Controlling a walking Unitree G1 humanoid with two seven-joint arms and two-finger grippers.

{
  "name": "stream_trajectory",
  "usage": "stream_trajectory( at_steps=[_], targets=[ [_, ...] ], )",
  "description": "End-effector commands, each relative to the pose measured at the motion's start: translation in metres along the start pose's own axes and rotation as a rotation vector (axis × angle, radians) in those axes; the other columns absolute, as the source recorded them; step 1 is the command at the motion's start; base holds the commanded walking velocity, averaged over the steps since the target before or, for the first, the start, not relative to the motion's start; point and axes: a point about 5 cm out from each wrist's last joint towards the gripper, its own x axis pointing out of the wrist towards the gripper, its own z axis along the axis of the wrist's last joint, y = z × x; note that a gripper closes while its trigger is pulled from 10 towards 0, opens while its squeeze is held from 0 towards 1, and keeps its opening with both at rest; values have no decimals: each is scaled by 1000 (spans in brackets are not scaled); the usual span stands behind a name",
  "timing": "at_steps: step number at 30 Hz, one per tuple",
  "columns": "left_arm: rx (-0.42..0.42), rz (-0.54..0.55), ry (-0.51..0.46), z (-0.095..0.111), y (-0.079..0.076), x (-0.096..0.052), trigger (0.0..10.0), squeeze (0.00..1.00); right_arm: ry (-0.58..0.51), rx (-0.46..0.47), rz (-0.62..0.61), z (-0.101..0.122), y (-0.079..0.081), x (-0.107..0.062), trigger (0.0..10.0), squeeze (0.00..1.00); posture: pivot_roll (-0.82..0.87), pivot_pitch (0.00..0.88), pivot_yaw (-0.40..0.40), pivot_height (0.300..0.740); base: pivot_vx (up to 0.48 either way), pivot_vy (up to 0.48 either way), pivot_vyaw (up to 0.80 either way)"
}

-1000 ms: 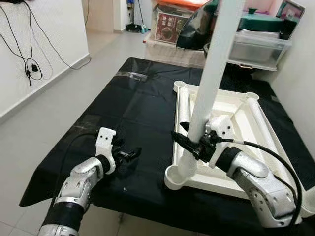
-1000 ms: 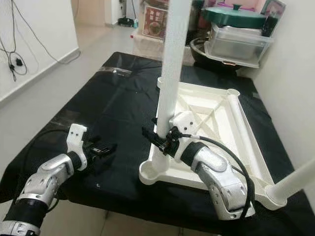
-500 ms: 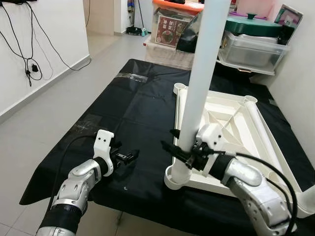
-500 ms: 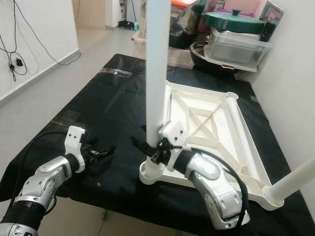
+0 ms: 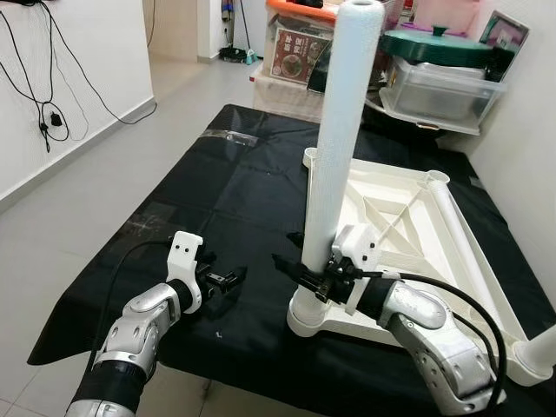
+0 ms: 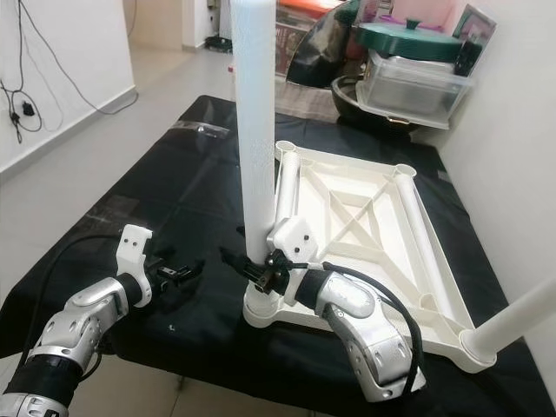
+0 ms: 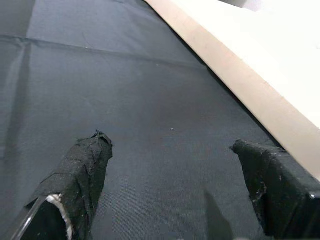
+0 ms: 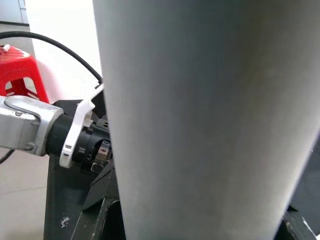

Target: Building children table

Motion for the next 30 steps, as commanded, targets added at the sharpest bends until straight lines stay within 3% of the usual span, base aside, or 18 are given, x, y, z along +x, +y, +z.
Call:
stream_trajectory(
  at_steps=[1,4,12,22,30],
  targets=[
    [8,-5,9,-2,-4,3,10000,0,92,106,19,-23,4,-3,0,0,163,0,-142,740,0,0,0],
    [2,-5,8,-3,-4,3,10000,0,63,185,11,-24,6,-4,0,0,163,0,-142,740,0,0,0],
    [-3,2,12,-3,-2,2,10000,0,43,221,11,-27,15,-12,0,0,149,0,-133,740,0,0,0],
    [-3,3,12,-3,-3,4,10000,0,55,164,61,-27,28,-8,0,0,151,0,-133,740,0,0,0],
    [-2,12,13,-3,-1,3,10000,0,122,101,228,-30,40,-9,0,0,158,0,-142,740,0,0,0]
  ],
)
